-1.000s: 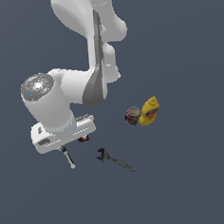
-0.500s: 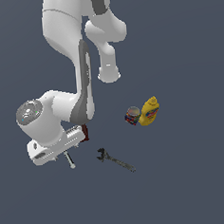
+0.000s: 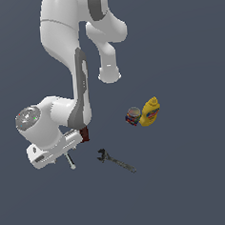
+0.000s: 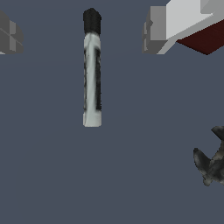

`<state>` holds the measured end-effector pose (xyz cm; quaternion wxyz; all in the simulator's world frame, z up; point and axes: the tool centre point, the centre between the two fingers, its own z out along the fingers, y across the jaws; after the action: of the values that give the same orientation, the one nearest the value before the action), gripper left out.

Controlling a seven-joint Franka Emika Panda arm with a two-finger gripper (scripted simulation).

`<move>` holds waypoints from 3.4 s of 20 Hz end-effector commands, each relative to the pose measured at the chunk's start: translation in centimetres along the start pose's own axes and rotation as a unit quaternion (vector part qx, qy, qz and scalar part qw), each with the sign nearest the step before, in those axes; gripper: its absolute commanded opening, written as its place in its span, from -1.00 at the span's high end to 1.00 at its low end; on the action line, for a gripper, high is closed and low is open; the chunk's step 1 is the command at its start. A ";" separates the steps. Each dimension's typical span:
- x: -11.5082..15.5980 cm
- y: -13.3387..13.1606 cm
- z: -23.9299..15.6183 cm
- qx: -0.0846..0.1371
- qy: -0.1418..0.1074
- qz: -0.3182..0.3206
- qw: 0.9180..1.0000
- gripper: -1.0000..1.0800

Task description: Pick up a designated object from a clutter of objects.

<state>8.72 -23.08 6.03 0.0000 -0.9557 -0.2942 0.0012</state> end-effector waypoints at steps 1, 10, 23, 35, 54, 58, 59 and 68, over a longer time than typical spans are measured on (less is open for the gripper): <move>0.0 0.0 0.1 0.000 0.000 0.000 1.000 -0.92; 0.0 -0.1 3.8 0.000 0.001 -0.002 1.000 -0.92; 0.1 0.1 5.1 0.000 0.001 -0.002 1.000 1.00; 0.1 -0.3 3.9 0.000 0.001 -0.002 1.000 1.00; 0.3 -5.1 -11.6 -0.001 0.000 -0.003 1.000 1.00; 0.4 -6.5 -16.3 -0.001 0.000 -0.004 1.000 1.00; 0.4 -6.9 -17.5 -0.001 0.000 -0.004 1.000 1.00; 0.8 -9.7 -27.4 0.000 0.001 -0.004 1.000 1.00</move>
<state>4.25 -15.02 31.91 -0.0005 -0.9546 -0.2979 0.0001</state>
